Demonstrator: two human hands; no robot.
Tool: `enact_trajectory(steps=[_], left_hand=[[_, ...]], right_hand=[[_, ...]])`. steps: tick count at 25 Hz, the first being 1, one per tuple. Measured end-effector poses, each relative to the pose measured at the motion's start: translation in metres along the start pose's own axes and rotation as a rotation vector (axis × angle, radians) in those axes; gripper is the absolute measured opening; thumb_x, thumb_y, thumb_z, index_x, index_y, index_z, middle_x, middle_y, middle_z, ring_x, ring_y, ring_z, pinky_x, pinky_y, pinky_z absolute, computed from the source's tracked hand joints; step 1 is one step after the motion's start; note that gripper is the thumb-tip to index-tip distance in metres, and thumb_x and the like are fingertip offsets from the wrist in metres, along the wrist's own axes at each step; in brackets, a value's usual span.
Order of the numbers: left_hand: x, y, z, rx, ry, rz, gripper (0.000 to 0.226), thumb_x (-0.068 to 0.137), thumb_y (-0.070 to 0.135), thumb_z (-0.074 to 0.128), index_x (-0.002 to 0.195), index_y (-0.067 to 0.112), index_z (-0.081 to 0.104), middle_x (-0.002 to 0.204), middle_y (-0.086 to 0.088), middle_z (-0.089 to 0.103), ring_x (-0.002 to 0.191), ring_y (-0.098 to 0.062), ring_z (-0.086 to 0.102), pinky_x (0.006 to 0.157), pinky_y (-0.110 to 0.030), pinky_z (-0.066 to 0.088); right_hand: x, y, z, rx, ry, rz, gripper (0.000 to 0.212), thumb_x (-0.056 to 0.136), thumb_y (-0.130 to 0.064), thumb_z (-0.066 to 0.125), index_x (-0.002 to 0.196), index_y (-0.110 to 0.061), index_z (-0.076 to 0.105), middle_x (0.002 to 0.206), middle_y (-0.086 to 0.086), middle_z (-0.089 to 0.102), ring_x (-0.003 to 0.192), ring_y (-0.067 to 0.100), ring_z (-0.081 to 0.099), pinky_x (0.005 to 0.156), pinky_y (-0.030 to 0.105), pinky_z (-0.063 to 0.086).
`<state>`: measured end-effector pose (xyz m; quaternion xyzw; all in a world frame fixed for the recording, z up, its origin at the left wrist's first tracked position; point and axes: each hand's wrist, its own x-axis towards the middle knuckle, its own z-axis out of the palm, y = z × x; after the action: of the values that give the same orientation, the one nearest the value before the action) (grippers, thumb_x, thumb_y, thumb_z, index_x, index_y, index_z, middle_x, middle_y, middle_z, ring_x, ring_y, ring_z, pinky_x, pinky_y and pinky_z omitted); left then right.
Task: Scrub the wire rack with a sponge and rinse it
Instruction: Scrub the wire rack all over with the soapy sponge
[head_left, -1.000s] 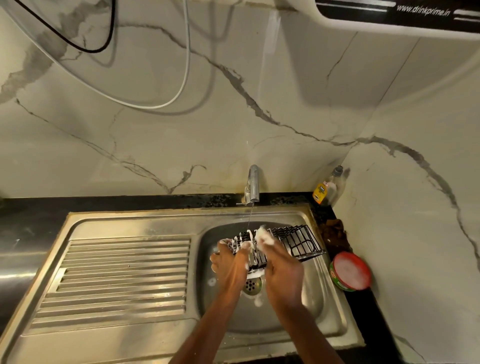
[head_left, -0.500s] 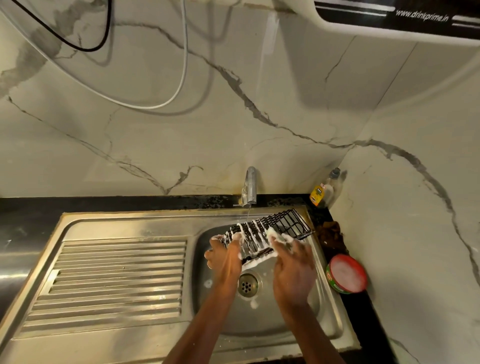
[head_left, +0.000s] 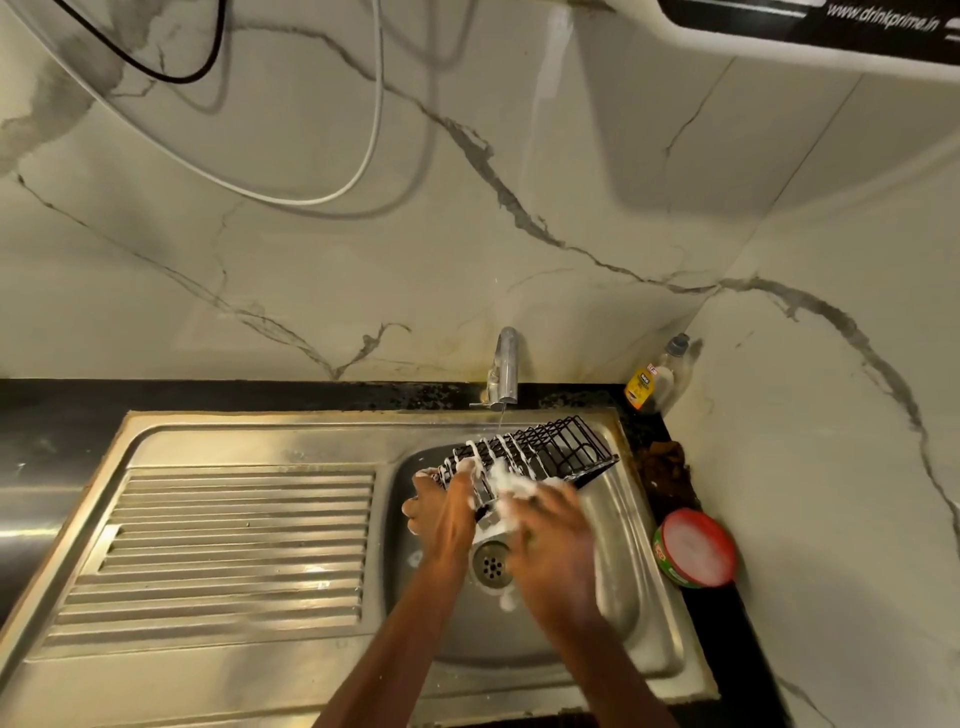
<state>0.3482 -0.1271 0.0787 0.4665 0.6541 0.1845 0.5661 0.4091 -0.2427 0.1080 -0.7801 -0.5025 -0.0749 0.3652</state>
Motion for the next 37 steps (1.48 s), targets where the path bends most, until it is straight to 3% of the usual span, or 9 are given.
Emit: enact_trajectory(steps=[2,6,9,13,17,27,31,34,37], left_hand=[[-0.003,-0.004,-0.001,-0.018,0.0,0.009,0.078,0.093,0.064,0.056,0.149,0.014,0.037,0.149,-0.025,0.036,0.131,-0.045,0.044,0.104,-0.062,0.045],[-0.004,0.001,0.001,-0.108,-0.026,-0.066,0.106,0.065,0.087,0.049,0.148,0.021,0.037,0.146,-0.025,0.04,0.128,-0.044,0.049,0.102,-0.061,0.047],[-0.003,-0.002,-0.002,-0.105,-0.015,-0.066,0.091,0.082,0.076,0.057,0.149,0.018,0.039,0.152,-0.025,0.034,0.133,-0.045,0.045,0.104,-0.064,0.045],[0.0,-0.009,-0.003,-0.175,-0.051,-0.07,0.113,0.051,0.089,0.051,0.141,0.02,0.044,0.145,-0.022,0.041,0.128,-0.042,0.049,0.102,-0.064,0.046],[0.006,-0.013,-0.006,-0.177,-0.067,-0.065,0.108,0.055,0.086,0.058,0.141,0.024,0.04,0.147,-0.02,0.043,0.128,-0.042,0.049,0.103,-0.065,0.044],[-0.005,-0.011,-0.018,-0.148,-0.116,0.088,0.092,0.079,0.075,0.06,0.148,0.018,0.042,0.149,-0.021,0.039,0.132,-0.042,0.044,0.101,-0.05,0.046],[-0.003,-0.009,-0.012,-0.197,-0.038,0.061,0.122,0.043,0.098,0.053,0.136,0.019,0.051,0.138,-0.017,0.054,0.119,-0.039,0.057,0.093,-0.061,0.054],[-0.005,-0.009,-0.018,-0.169,-0.079,0.057,0.117,0.05,0.089,0.049,0.142,0.018,0.046,0.144,-0.02,0.047,0.129,-0.043,0.049,0.1,-0.062,0.049],[-0.007,-0.009,-0.018,-0.178,-0.068,0.059,0.117,0.049,0.09,0.048,0.142,0.019,0.047,0.145,-0.021,0.046,0.129,-0.043,0.05,0.098,-0.064,0.05]], right_hand=[[0.007,0.015,-0.004,0.085,0.039,0.189,0.048,0.075,0.013,0.069,0.112,-0.018,0.073,0.101,0.003,0.074,0.093,0.017,0.066,0.077,0.036,0.06],[-0.01,-0.012,-0.001,-0.014,0.001,-0.098,0.045,0.075,0.004,0.058,0.113,-0.013,0.075,0.106,0.0,0.074,0.092,0.014,0.064,0.084,0.029,0.057],[-0.002,0.012,-0.004,-0.027,0.086,0.136,0.04,0.078,0.004,0.057,0.113,-0.008,0.073,0.101,0.011,0.072,0.088,0.024,0.065,0.069,0.043,0.061],[-0.022,-0.009,0.003,-0.044,-0.006,-0.059,0.044,0.08,-0.001,0.052,0.117,-0.013,0.073,0.114,0.008,0.065,0.099,0.016,0.061,0.079,0.019,0.054],[-0.004,0.011,0.001,0.014,0.052,0.212,0.05,0.072,0.013,0.066,0.117,-0.009,0.072,0.11,0.014,0.065,0.091,0.023,0.065,0.07,0.029,0.061],[-0.017,-0.006,0.002,-0.102,0.042,-0.154,0.03,0.077,-0.002,0.059,0.1,-0.008,0.077,0.102,0.012,0.069,0.085,0.019,0.063,0.057,0.024,0.057],[0.003,0.008,-0.007,-0.107,0.113,0.124,0.025,0.076,-0.002,0.065,0.097,-0.006,0.078,0.104,0.016,0.068,0.087,0.028,0.066,0.063,0.033,0.06],[-0.018,-0.011,0.004,-0.163,0.032,-0.17,0.025,0.083,-0.009,0.055,0.095,-0.004,0.077,0.103,0.014,0.069,0.087,0.025,0.063,0.061,0.028,0.057],[-0.001,0.011,-0.004,-0.118,0.07,0.11,0.025,0.081,-0.008,0.061,0.099,-0.006,0.078,0.105,0.015,0.066,0.09,0.028,0.066,0.067,0.033,0.061]])
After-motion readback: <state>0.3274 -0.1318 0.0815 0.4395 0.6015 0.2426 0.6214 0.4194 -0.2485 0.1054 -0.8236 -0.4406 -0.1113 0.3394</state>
